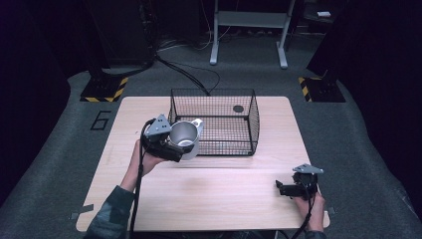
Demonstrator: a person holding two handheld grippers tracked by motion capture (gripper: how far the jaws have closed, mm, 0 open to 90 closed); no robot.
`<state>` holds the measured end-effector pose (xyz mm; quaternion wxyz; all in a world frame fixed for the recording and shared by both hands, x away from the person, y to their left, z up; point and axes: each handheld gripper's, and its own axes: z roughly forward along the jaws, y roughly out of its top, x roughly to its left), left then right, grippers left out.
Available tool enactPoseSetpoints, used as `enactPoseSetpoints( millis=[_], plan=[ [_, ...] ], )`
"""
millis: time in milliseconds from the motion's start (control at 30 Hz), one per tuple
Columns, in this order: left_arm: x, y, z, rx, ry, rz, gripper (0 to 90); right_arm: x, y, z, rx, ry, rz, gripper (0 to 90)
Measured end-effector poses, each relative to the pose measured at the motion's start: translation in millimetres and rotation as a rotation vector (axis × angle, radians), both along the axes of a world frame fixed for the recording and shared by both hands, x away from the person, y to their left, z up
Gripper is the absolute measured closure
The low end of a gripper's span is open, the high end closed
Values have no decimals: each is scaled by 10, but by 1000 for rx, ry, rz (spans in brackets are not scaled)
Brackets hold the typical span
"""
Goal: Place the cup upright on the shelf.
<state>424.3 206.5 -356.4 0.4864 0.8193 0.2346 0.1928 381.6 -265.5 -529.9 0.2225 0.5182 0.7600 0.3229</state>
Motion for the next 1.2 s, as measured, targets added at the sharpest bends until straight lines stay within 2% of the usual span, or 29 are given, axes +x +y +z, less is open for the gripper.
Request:
enactPoseSetpoints(
  millis=[600,1200],
  plan=[
    [300,-163,117,-2,-15,1,69,8,-12,-2,-7,1,21,0],
    [618,-371,154,29,14,3,69,3,-3,0,-3,4,16,0]
  ],
)
